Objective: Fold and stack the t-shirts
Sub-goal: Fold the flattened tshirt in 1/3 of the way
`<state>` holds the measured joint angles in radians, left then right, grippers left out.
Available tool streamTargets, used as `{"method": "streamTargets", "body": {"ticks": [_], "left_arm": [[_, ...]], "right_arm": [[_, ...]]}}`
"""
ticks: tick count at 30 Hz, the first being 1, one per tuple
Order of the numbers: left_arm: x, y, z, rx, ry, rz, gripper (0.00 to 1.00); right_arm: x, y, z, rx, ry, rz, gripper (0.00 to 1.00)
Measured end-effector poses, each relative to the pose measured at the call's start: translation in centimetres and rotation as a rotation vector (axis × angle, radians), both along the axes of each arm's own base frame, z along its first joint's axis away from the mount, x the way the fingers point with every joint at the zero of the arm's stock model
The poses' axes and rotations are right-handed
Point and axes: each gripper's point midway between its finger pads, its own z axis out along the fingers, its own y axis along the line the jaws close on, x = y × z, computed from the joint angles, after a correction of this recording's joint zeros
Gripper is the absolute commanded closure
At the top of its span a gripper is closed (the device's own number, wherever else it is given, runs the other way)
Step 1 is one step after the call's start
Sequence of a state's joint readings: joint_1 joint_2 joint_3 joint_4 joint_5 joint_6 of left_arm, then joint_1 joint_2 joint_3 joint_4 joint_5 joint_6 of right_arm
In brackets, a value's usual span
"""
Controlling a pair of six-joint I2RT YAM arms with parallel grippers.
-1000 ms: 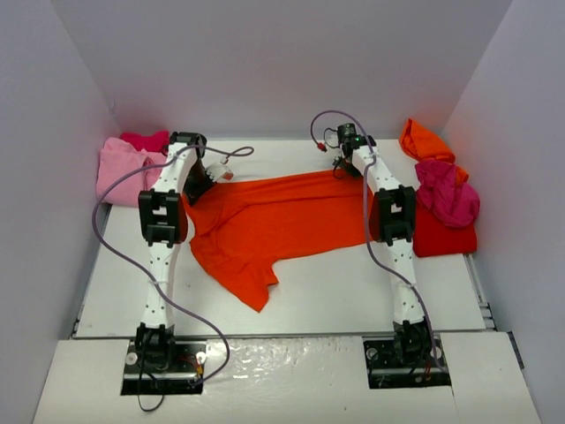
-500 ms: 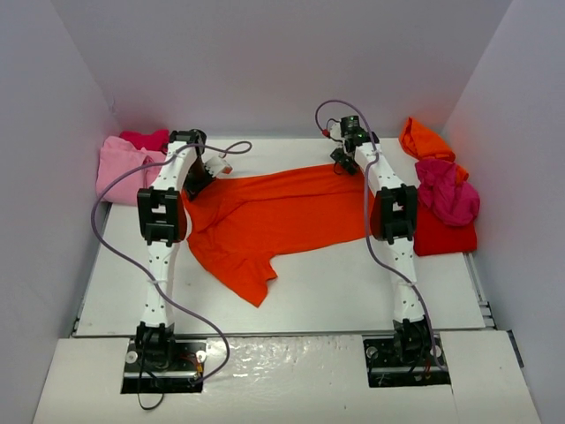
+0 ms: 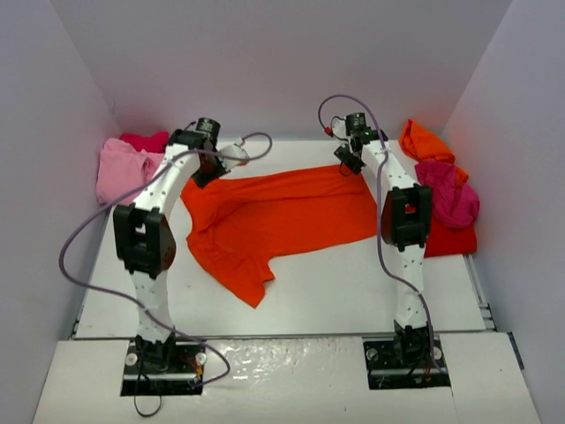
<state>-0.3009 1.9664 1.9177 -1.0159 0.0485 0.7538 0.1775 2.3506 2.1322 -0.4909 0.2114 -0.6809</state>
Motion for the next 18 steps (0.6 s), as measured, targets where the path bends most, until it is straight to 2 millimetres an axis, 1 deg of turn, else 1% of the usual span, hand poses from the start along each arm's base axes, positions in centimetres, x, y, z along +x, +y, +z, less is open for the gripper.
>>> {"method": "streamTargets", "body": {"ticks": [1,2,3,4,6,8,10,11,14,18], "left_arm": [[-1.2,-1.2,0.4,-0.005,0.004,-0.036,0.88],[-2.4,-2.2,0.8,-0.009,0.007,-0.071,0.88],[-3.5,-3.5,0.8,-0.014,0.006,-0.108,0.88],[-4.8,-4.3,0.4,-0.016,0.021,-0.138,0.88],[-7.5,-5.0,-1.1,-0.003,0.077,-0.182,0.88],[-10.0,-5.2,-2.8,0.017,0.139,-0.214,0.88],[-12.2,-4.6,-4.5,0.038,0.212,-0.226,0.89],[-13.0,-4.3,-5.0,0.045,0.243,-0.228,0.89],[-14.9,-4.1,-5.7,0.052,0.317,-0.238,0.91],[-17.0,-5.3,-5.9,0.035,0.365,-0.276,0.91]], "right_arm": [[-0.5,-0.3,0.6,-0.001,0.000,-0.003,0.39],[-1.1,-0.5,1.2,-0.001,0.000,-0.006,0.46],[-1.3,-0.8,1.9,-0.002,-0.014,-0.006,0.64],[-2.1,-1.3,2.2,-0.006,-0.008,-0.005,0.81],[-4.1,-2.3,2.6,-0.012,0.023,-0.007,1.00],[-6.1,-2.9,2.5,-0.001,0.049,-0.011,1.00],[-8.8,-3.5,1.8,0.005,0.111,-0.008,1.00],[-10.0,-3.6,1.3,0.009,0.143,-0.006,1.00],[-13.7,-3.6,-1.1,0.022,0.262,0.007,1.00],[-18.5,-3.3,-4.9,0.045,0.433,0.025,1.00]]}}
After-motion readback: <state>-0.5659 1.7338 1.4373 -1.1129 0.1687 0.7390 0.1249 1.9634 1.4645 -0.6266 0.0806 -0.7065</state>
